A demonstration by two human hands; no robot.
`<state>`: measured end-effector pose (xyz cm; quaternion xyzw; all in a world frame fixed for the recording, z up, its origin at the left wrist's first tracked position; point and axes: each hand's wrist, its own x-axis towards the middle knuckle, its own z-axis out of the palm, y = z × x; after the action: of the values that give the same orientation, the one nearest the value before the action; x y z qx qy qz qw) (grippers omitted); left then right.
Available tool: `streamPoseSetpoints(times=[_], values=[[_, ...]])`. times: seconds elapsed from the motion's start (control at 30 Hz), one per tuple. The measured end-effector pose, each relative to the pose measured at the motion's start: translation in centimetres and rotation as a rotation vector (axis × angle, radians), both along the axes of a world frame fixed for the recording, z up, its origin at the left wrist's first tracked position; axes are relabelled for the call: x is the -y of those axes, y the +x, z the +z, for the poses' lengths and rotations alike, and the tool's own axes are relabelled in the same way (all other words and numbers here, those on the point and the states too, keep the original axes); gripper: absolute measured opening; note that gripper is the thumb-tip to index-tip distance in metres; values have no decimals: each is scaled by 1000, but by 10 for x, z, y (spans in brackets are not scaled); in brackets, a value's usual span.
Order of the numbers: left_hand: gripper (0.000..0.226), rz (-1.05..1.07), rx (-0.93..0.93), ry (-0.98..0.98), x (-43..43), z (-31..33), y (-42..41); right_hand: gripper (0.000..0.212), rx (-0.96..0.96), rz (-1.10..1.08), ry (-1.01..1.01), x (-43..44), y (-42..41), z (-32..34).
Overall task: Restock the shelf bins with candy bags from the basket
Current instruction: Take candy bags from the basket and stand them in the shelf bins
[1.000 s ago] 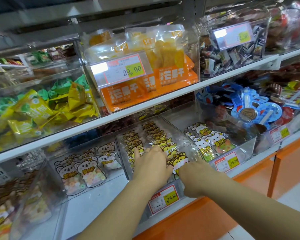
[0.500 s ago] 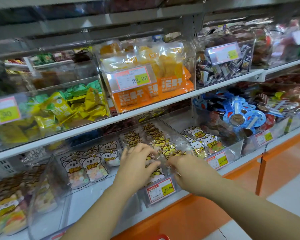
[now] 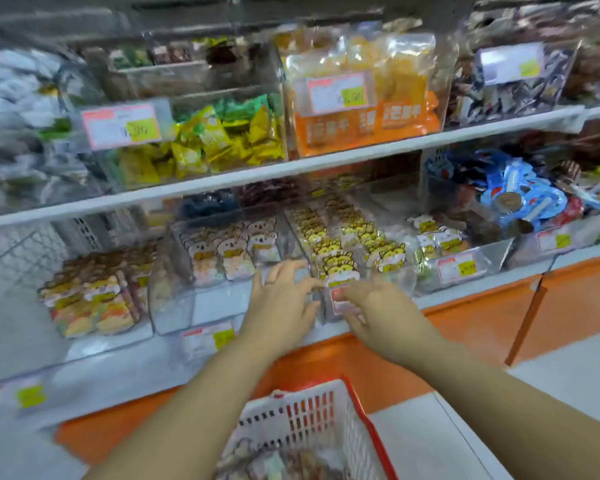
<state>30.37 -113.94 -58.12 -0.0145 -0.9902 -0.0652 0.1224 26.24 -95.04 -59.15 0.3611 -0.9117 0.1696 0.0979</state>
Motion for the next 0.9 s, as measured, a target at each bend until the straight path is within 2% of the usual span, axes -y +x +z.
streamPoseSetpoints(times=[0.07, 0.13, 0.23, 0.3, 0.5, 0.6, 0.7, 0.77, 0.9], values=[[32, 3, 75, 73, 10, -17, 29, 31, 166, 76, 32, 10, 31, -17], [31, 6, 127, 165, 26, -46, 64, 28, 302, 143, 182, 22, 55, -41], [33, 96, 274, 264, 46, -97, 126, 34, 445, 196, 421, 38, 81, -78], [28, 173, 339, 310, 56, -126, 163, 37, 531, 186, 481, 45, 93, -103], [34, 307, 612, 307, 84, -209, 234, 38, 712, 169, 715, 45, 115, -196], [43, 336, 788, 265, 95, -243, 250, 64, 670, 201, 866, 40, 123, -226], [57, 333, 912, 281, 95, -264, 258, 93, 443, 355, 1082, 39, 140, -237], [62, 339, 927, 300, 92, -271, 256, 88, 272, 457, 1167, 38, 146, -242], [64, 369, 928, 334, 85, -276, 247, 48, 84, 616, 1151, 39, 139, -259]])
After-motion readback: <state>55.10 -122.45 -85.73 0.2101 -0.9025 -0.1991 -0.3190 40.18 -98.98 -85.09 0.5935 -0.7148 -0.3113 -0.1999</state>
